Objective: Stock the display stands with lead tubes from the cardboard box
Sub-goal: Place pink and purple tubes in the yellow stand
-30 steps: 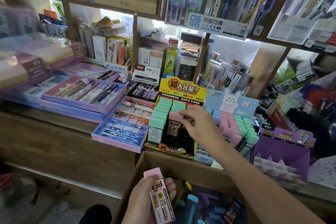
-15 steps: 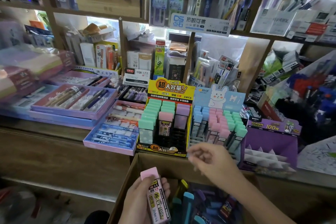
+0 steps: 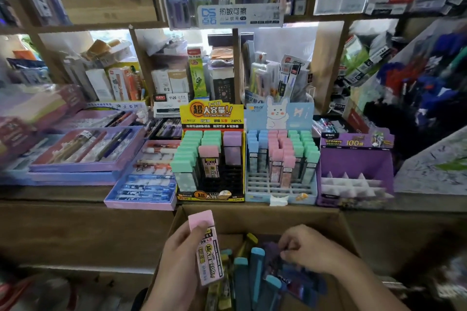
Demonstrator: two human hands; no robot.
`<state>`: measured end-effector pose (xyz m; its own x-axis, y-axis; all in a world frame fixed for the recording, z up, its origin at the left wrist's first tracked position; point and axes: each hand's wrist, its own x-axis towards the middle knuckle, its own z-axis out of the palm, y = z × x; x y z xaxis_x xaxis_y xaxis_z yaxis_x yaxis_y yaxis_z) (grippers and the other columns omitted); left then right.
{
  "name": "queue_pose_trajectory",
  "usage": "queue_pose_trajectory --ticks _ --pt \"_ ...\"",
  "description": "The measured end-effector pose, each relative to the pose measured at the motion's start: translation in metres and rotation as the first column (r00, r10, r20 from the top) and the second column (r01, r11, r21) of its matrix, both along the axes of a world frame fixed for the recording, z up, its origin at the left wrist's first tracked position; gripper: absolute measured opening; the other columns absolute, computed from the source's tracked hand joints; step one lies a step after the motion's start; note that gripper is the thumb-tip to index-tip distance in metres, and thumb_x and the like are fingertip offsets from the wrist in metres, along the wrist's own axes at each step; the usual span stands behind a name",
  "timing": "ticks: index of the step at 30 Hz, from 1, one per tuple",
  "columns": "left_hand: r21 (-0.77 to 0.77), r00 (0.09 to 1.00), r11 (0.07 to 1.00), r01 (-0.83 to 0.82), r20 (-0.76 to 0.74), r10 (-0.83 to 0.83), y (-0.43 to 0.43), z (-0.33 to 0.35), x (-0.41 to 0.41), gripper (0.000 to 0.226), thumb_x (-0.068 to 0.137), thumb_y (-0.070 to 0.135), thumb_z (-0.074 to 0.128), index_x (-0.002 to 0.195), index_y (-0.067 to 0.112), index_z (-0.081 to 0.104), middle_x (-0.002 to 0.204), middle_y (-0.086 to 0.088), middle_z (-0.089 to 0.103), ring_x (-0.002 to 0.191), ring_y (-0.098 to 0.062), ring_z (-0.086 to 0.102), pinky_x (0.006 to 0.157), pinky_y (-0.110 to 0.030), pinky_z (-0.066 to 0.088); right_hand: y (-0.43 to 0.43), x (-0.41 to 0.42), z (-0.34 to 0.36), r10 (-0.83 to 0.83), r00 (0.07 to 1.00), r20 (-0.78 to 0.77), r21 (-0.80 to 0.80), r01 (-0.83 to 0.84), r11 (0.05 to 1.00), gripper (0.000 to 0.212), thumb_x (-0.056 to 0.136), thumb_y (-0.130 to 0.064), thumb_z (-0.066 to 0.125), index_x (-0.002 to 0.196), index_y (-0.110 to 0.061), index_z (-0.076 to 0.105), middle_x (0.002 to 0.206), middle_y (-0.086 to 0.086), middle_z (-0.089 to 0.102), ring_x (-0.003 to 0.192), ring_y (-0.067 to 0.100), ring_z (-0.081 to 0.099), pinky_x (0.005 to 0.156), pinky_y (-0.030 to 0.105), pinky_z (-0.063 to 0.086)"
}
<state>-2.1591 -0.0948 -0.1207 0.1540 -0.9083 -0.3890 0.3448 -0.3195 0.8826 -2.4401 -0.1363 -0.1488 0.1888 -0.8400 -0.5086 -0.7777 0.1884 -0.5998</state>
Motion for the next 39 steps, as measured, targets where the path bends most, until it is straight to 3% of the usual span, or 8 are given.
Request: queue_pose_trajectory --ticks 4,7,9,13,18,24,28,39 --pt "-0.193 0.965 0.971 0.141 0.247 -0.091 -0.004 0.030 0.004 0.017 0.097 0.030 0.063 0.106 0.028 0.077 0.100 -0.009 0.079 0.094 -0.030 0.076 0.076 -0.045 0.063 -0.001 -0.006 -0.006 0.021 1.000 -0.012 0.114 -0.020 0.993 0.019 0.091 -0.033 0.076 0.105 -0.027 0.065 0.100 0.000 0.071 0.071 0.007 0.069 0.059 0.023 0.054" --pt "-0.303 0.841 0.912 0.275 0.535 -0.075 -0.015 0.059 0.011 0.015 0.096 0.037 0.062 0.106 0.037 0.074 0.094 -0.001 0.078 0.091 -0.021 0.075 0.070 -0.036 0.063 0.000 -0.007 -0.007 0.010 0.999 0.032 0.112 -0.014 0.994 0.020 0.090 -0.032 0.075 0.107 -0.026 0.065 0.101 0.003 0.073 0.073 0.008 0.070 0.065 0.026 0.056" --pt "-0.350 0.772 0.869 0.349 0.633 -0.056 -0.025 0.076 0.015 0.014 0.093 0.034 0.066 0.105 0.038 0.071 0.097 0.001 0.076 0.091 -0.018 0.073 0.075 -0.041 0.063 0.001 -0.009 -0.006 0.008 0.999 0.046 0.109 -0.013 0.994 0.020 0.090 -0.032 0.074 0.107 -0.028 0.064 0.098 0.003 0.075 0.073 0.008 0.070 0.068 0.027 0.057" --pt "-0.414 0.618 0.784 0.463 0.784 0.049 -0.050 0.102 0.018 0.018 0.091 0.023 0.071 0.098 0.039 0.069 0.091 0.007 0.074 0.080 -0.012 0.070 0.064 -0.028 0.059 0.003 -0.012 -0.005 0.008 0.998 0.059 0.099 -0.014 0.995 0.018 0.092 -0.031 0.072 0.107 -0.027 0.064 0.097 0.005 0.077 0.074 0.010 0.071 0.071 0.027 0.059" --pt "-0.411 0.515 0.749 0.520 0.850 0.109 -0.081 0.126 0.019 0.017 0.093 0.022 0.072 0.095 0.038 0.067 0.090 0.020 0.072 0.082 -0.002 0.070 0.065 -0.018 0.057 0.004 -0.013 -0.004 0.007 0.997 0.073 0.097 -0.014 0.995 0.017 0.094 -0.030 0.070 0.108 -0.026 0.064 0.098 0.008 0.077 0.073 0.010 0.070 0.069 0.027 0.057" --pt "-0.325 0.342 0.732 0.599 0.930 0.133 -0.108 0.143 0.019 0.005 0.093 0.026 0.071 0.097 0.027 0.068 0.084 0.010 0.068 0.062 0.001 0.052 0.058 -0.021 0.040 0.004 -0.015 -0.004 -0.001 0.998 0.065 0.108 -0.006 0.994 0.018 0.091 -0.034 0.071 0.107 -0.028 0.065 0.097 0.006 0.078 0.076 0.013 0.072 0.081 0.037 0.060" --pt "-0.231 0.238 0.722 0.652 0.967 0.094 -0.119 0.146 0.016 0.003 0.094 0.023 0.069 0.092 0.022 0.069 0.085 0.009 0.068 0.072 0.003 0.057 0.064 -0.021 0.039 0.004 -0.015 -0.003 -0.010 0.998 0.056 0.122 0.003 0.993 0.017 0.092 -0.035 0.072 0.107 -0.030 0.065 0.094 0.003 0.077 0.077 0.012 0.072 0.086 0.042 0.061" --pt "-0.102 0.130 0.727 0.679 0.991 0.019 -0.130 0.134 0.022 0.011 0.087 0.018 0.077 0.087 0.027 0.072 0.083 0.016 0.068 0.082 0.001 0.059 0.069 -0.026 0.044 0.006 -0.015 -0.001 -0.006 0.999 0.049 0.112 0.001 0.994 0.017 0.094 -0.033 0.071 0.109 -0.028 0.064 0.096 0.002 0.076 0.075 0.010 0.071 0.075 0.033 0.060"
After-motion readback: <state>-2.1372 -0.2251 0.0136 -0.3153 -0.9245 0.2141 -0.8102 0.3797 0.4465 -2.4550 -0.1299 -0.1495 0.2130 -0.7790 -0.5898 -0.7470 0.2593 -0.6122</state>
